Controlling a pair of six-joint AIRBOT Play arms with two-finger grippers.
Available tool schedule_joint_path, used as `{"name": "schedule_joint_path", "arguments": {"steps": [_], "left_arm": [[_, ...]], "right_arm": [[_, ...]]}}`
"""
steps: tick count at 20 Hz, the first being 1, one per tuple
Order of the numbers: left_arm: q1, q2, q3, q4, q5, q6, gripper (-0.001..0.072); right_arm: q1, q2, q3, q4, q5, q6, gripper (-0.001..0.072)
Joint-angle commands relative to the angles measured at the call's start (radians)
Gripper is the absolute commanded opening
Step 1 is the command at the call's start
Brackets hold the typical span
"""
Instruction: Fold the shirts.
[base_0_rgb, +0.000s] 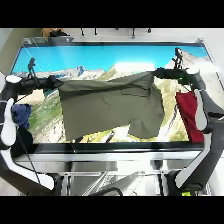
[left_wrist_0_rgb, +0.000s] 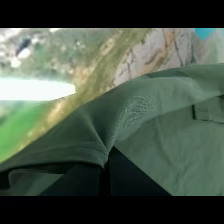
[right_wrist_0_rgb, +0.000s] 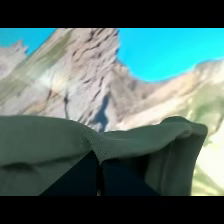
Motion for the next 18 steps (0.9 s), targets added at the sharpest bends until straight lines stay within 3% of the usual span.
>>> {"name": "schedule_joint_path", "arguments": {"steps": [1, 5, 8, 18], "left_arm": [[-0.062, -0.161, 0.293, 0.217, -0.089, -0.166, 0.0011], [-0.125, -0.188, 0.406, 0.461, -0.204, -0.315, 0.0011], [-0.158, -0.188, 0.389, 0.628, -0.258, -0.381, 0.0011], [-0.183, -0.188, 0.256, 0.65, -0.159, -0.365, 0.0012]], "right_arm": [[-0.004, -0.079, 0.085, -0.015, -0.061, 0.0, 0.002], [-0.034, -0.081, 0.093, -0.142, -0.029, 0.067, 0.002], [-0.04, -0.101, 0.093, -0.234, 0.009, 0.1, 0.002], [-0.034, -0.156, 0.093, -0.24, 0.028, 0.095, 0.002]]}}
